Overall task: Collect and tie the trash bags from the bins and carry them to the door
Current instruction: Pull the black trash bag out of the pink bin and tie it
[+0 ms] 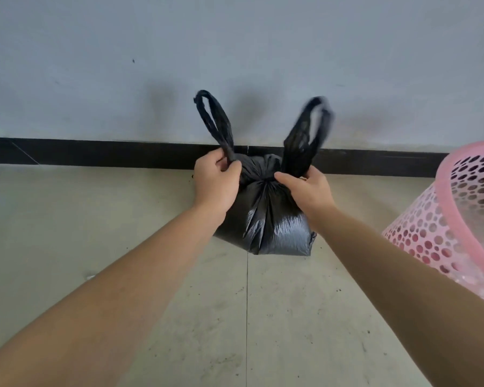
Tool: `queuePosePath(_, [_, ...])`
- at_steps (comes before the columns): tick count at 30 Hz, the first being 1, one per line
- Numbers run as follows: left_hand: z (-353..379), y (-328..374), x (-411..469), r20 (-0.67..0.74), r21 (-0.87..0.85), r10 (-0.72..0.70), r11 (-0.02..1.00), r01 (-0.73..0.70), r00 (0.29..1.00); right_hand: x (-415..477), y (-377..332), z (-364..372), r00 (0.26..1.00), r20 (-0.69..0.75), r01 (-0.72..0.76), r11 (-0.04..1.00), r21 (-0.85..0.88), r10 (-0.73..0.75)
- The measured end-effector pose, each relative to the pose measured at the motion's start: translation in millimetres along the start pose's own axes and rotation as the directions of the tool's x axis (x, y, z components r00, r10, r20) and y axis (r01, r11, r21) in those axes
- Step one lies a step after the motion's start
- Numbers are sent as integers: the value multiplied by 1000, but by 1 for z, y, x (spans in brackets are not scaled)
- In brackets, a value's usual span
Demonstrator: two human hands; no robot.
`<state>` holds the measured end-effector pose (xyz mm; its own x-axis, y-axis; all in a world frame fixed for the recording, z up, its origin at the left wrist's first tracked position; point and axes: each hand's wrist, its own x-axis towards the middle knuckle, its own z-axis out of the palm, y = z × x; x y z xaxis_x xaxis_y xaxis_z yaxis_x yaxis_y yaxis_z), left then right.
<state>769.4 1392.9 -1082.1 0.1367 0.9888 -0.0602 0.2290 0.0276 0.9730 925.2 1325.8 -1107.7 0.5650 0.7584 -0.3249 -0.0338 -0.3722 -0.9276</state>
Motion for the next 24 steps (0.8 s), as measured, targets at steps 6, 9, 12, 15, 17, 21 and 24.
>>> queuePosePath(6, [-1,-18,-7,64,322,296,898,-300,953,30,39,-12,995,9,-87,927,-364,97])
queuePosePath(9, [1,2,-5,7,325,513,811,-487,858,-1,3,-3,992,-23,105,932,-348,-121])
queuePosePath(12, [4,28,-9,-4,156,472,871,-465,882,-13,-21,9,969,-19,241,959,-148,-246])
queuePosePath(15, [7,42,-10,-14,-201,191,961,-190,981,-20,-30,18,961,-41,272,962,-29,-273])
queuePosePath(17, [3,35,-7,-7,-277,-36,960,33,999,-20,-25,16,968,-65,233,963,-132,-243])
queuePosePath(21, [2,3,-18,63,-267,-414,870,415,908,-19,15,1,996,-21,57,772,-633,-91])
queuePosePath(24, [1,0,-19,176,-236,-403,868,436,898,-20,21,-9,992,71,126,710,-692,-108])
